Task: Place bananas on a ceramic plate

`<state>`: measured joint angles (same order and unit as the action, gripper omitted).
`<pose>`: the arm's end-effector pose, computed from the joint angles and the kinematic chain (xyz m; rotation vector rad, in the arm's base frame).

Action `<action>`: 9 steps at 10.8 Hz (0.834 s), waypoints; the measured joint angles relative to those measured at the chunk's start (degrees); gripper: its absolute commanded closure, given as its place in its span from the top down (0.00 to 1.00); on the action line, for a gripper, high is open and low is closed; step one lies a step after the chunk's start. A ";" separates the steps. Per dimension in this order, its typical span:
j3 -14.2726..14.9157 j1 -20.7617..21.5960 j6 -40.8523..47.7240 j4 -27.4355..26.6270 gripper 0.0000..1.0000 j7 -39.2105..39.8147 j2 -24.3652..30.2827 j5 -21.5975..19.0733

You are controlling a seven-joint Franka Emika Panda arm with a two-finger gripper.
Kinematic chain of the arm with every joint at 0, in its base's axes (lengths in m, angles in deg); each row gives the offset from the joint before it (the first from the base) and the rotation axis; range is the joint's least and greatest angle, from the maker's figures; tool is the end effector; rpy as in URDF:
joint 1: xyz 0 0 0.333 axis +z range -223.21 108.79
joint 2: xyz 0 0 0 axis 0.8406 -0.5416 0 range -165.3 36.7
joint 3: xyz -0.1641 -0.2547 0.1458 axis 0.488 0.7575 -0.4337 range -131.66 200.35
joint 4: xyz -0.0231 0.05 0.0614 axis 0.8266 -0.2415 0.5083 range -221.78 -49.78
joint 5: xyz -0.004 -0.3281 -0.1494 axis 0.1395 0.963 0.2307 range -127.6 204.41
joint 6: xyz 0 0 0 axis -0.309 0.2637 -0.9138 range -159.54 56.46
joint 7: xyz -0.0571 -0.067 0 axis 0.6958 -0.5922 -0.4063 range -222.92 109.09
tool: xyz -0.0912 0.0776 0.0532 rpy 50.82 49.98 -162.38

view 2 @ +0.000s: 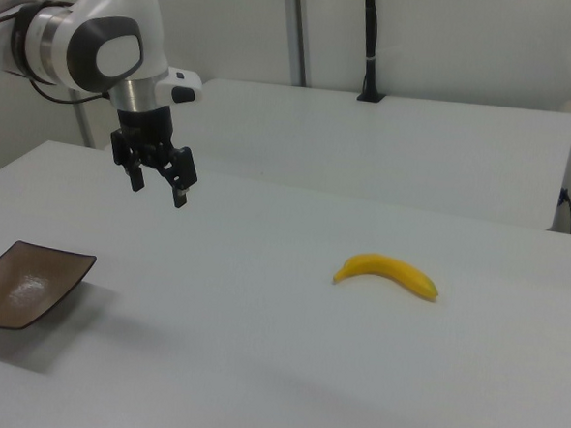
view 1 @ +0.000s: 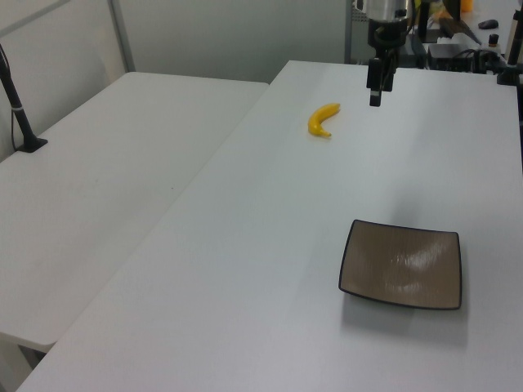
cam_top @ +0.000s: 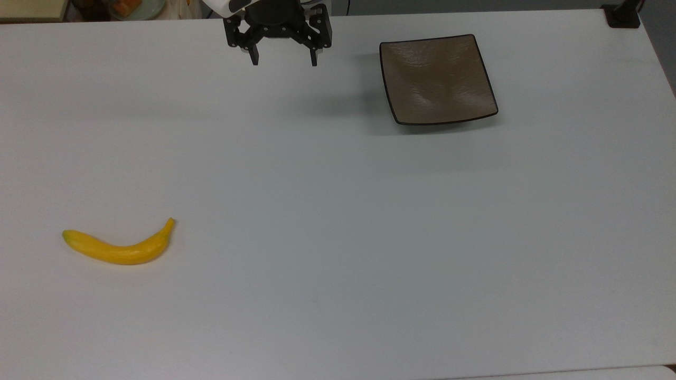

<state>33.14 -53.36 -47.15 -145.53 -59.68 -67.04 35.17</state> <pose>0.5447 0.0540 0.5388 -3.0850 -0.0425 0.0028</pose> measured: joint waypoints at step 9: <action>0.01 -0.01 0.00 0.08 1.00 0.00 0.52 0.01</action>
<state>33.16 -53.36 -47.15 -145.45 -59.68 -66.52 35.19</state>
